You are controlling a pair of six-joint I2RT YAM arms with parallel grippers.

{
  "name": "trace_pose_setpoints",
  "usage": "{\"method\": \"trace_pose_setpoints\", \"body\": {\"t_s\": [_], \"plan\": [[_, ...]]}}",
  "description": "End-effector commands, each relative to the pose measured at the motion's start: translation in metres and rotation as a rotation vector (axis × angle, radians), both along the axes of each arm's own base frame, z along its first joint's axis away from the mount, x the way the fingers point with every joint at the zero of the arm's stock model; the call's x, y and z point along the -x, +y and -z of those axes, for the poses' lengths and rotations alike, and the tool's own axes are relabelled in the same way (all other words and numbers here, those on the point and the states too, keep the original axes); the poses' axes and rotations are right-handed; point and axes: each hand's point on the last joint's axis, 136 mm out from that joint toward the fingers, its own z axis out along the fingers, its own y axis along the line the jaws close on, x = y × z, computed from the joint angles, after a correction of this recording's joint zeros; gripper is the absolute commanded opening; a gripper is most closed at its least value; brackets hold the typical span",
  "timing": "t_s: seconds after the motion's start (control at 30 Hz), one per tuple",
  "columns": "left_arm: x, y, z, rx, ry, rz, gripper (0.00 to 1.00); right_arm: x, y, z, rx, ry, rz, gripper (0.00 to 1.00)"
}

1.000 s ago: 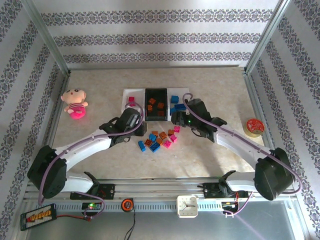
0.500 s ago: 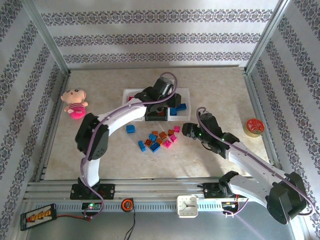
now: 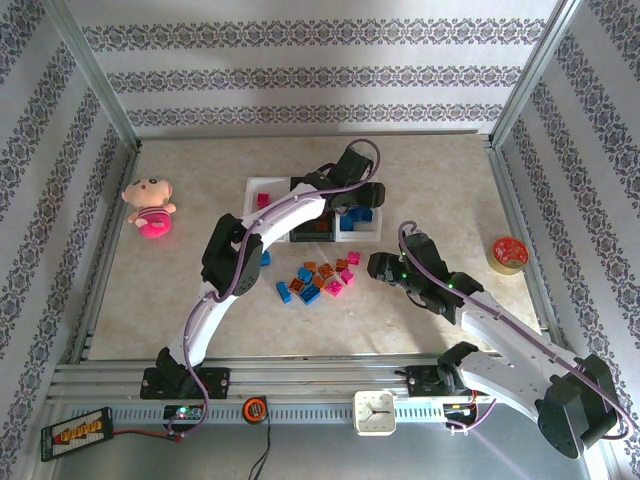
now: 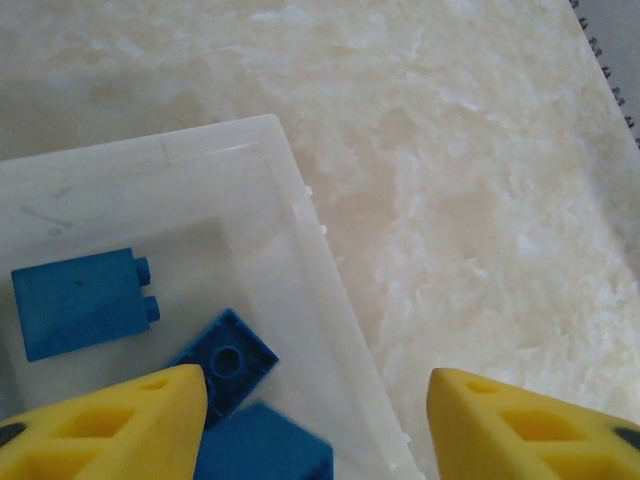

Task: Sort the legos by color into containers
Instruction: Place the lego in the container.

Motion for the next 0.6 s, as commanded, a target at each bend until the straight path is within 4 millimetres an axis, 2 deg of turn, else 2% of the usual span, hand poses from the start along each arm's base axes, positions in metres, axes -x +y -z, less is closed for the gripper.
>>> {"method": "trace_pose_setpoints", "body": {"t_s": [0.0, 0.13, 0.27, 0.3, 0.37, 0.43, 0.5, 0.57], "plan": [[0.003, 0.001, -0.04, 0.051, -0.016, 0.015, 0.71, 0.002, -0.004, 0.003, -0.003, 0.013, 0.017, 0.64], [0.019, 0.009, -0.083, 0.119, -0.078, 0.023, 0.83, 0.0, 0.0, 0.002, -0.012, 0.015, 0.004, 0.64], [0.052, 0.032, -0.114, 0.196, -0.136, 0.02, 0.94, -0.006, 0.008, 0.001, -0.024, 0.016, -0.008, 0.65], [0.061, 0.038, -0.114, 0.205, -0.139, 0.018, 0.99, -0.009, 0.01, 0.0, -0.029, 0.013, -0.007, 0.65], [0.084, 0.056, -0.117, 0.23, -0.152, 0.008, 1.0, -0.014, 0.017, -0.001, -0.042, 0.01, -0.014, 0.65], [0.106, 0.075, -0.109, 0.236, -0.148, -0.012, 1.0, -0.02, 0.024, 0.0, -0.042, 0.011, -0.022, 0.65], [0.127, 0.095, -0.095, 0.233, -0.133, -0.033, 1.0, -0.026, 0.032, 0.003, -0.032, 0.018, -0.033, 0.65], [0.151, 0.121, -0.073, 0.215, -0.103, -0.072, 1.0, -0.033, 0.043, 0.008, -0.023, 0.032, -0.049, 0.65]]}}
